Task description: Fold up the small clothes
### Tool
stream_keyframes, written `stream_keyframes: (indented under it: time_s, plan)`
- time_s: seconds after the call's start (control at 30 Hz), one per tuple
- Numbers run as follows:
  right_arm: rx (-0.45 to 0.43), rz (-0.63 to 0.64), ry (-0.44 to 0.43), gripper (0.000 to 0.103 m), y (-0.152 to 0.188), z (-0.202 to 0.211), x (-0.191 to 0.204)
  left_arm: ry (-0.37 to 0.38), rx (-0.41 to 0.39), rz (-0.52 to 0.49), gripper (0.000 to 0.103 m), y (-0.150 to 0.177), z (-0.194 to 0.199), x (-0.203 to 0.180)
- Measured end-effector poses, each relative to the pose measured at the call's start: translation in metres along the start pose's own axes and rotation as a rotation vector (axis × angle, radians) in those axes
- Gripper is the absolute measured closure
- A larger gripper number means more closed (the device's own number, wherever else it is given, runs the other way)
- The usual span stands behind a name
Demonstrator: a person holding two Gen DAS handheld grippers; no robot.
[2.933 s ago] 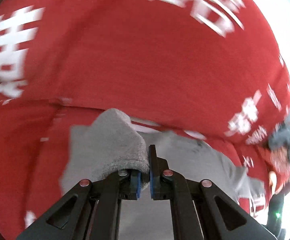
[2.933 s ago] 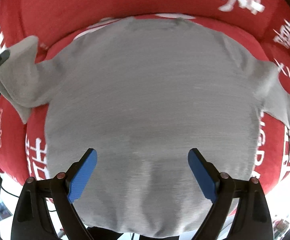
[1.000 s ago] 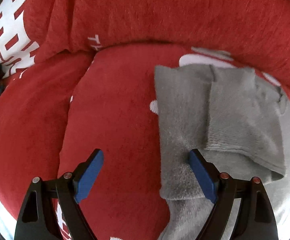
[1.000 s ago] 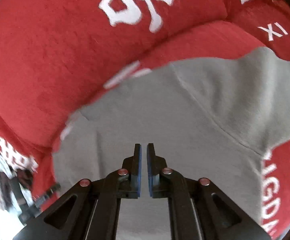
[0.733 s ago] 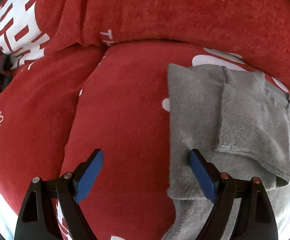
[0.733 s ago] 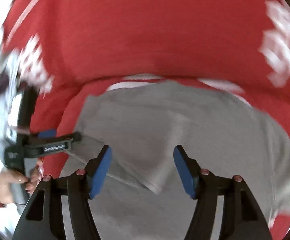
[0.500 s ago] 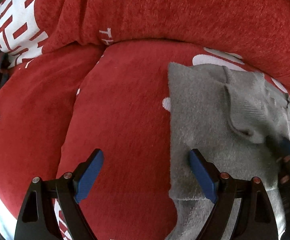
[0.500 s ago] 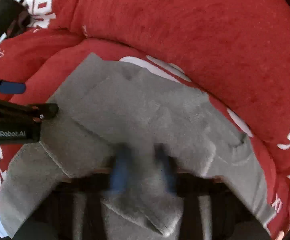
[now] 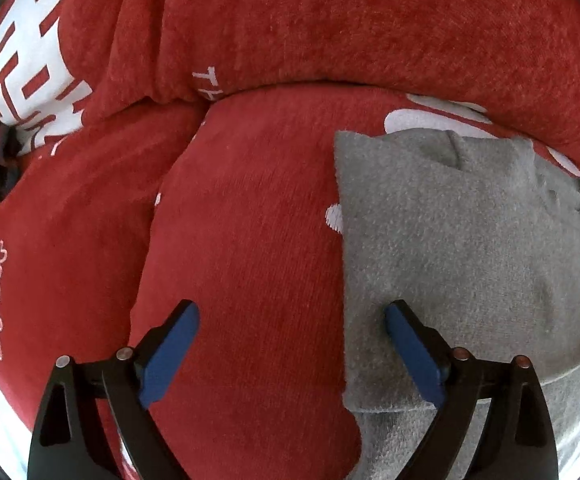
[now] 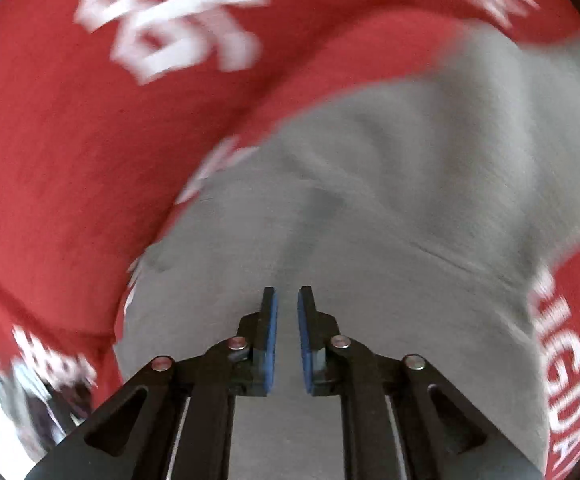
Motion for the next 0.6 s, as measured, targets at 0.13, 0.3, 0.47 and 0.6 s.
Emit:
stream_keyframes:
  time_s: [0.13,0.3,0.47,0.6]
  plan:
    - [-0.01,-0.02,-0.062,0.048,0.002,0.009,0.001,0.019,-0.002,-0.011,0.008,-0.013,0.008,-0.004]
    - [0.01,0.209,0.056,0.046,-0.011,0.0,0.065,0.057,0.023,-0.011,0.008,-0.052,0.002,-0.019]
    - [0.035,0.574,0.335,0.046,-0.009,-0.043,0.129,-0.05,0.002,-0.051,0.008,-0.062,-0.001,-0.035]
    - [0.059,0.708,0.684,0.057,-0.005,-0.065,0.115,-0.085,-0.012,-0.051,0.008,-0.057,0.001,-0.04]
Point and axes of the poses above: each gripper's, at about its wrist camera, not at the fingertips, and z roughly against the way its jaws point, x to its left, y to its underside, the point moved 7 cm from there along -z, roughly the way its jaws point, and after that the axes turned 13 degrees about x, right-handed, at the moved point
